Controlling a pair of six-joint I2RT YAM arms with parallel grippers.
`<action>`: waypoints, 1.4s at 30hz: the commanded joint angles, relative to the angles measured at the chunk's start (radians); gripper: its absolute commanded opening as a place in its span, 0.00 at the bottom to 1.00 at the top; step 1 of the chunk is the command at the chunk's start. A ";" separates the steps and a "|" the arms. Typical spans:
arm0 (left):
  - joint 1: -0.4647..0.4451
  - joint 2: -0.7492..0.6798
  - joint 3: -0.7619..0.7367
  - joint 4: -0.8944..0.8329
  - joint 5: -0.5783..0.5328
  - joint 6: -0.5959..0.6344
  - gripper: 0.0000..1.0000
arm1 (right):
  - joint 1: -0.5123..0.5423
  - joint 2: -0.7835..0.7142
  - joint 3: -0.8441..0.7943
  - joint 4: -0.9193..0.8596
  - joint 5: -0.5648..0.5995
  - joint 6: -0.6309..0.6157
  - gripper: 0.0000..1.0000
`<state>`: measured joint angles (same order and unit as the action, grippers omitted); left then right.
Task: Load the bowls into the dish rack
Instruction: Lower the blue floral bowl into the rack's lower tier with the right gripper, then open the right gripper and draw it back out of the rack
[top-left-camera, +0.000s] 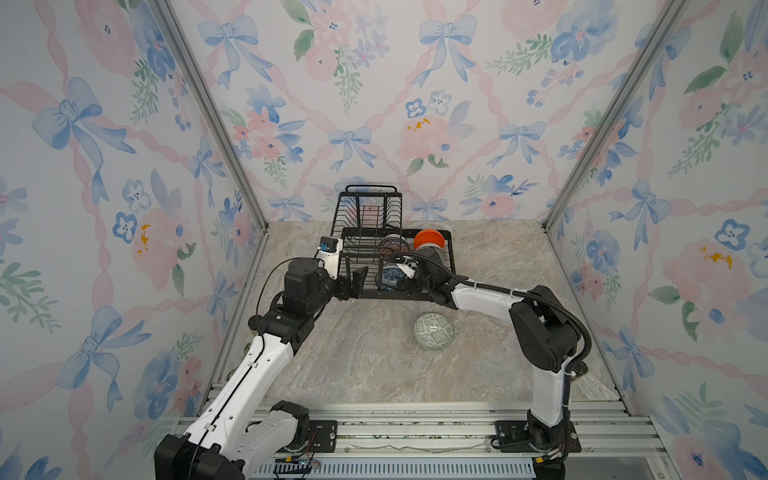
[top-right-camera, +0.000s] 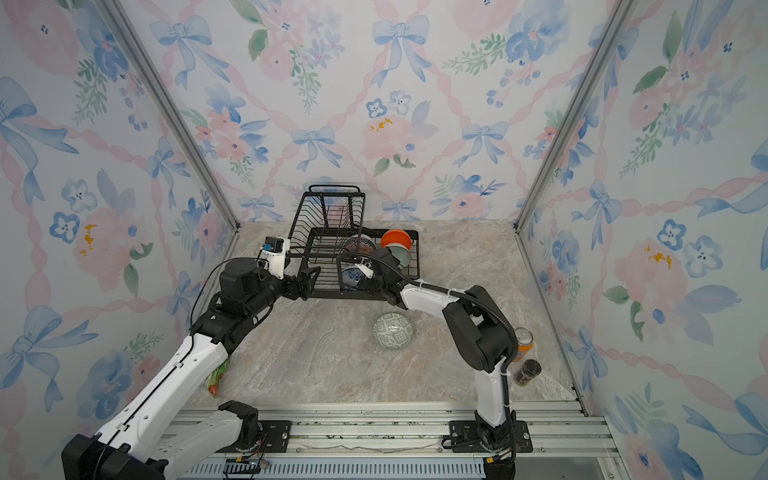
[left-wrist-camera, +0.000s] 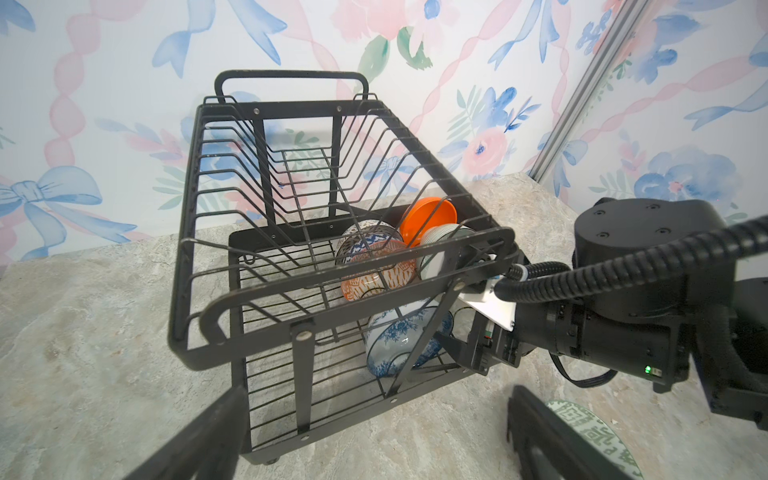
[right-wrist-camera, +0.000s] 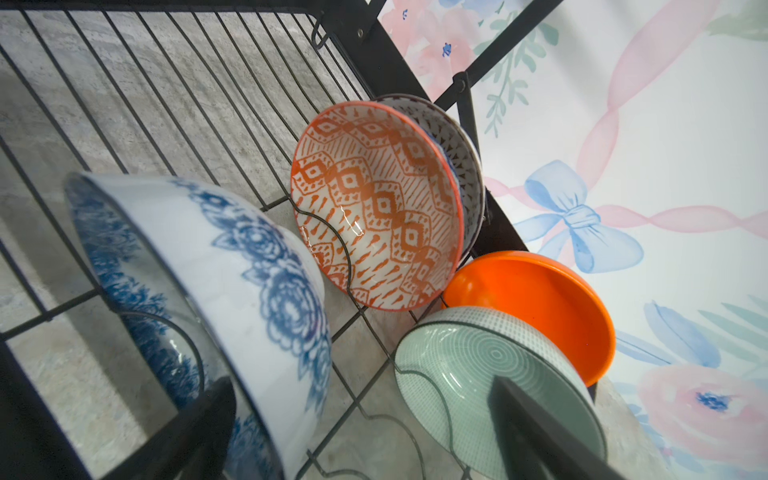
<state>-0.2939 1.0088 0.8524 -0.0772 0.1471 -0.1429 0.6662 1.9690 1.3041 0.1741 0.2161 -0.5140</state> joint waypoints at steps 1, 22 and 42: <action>0.004 0.003 -0.010 -0.013 0.014 -0.017 0.98 | -0.010 -0.094 -0.010 0.051 -0.025 0.007 0.97; 0.003 -0.001 -0.012 -0.013 0.016 -0.019 0.98 | 0.050 -0.048 -0.032 0.143 0.176 -0.402 0.97; 0.003 0.004 -0.012 -0.013 0.014 -0.018 0.98 | 0.039 -0.192 -0.166 0.146 0.115 -0.382 0.97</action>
<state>-0.2939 1.0107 0.8524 -0.0769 0.1471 -0.1429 0.7086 1.8206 1.1618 0.3088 0.3450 -0.9119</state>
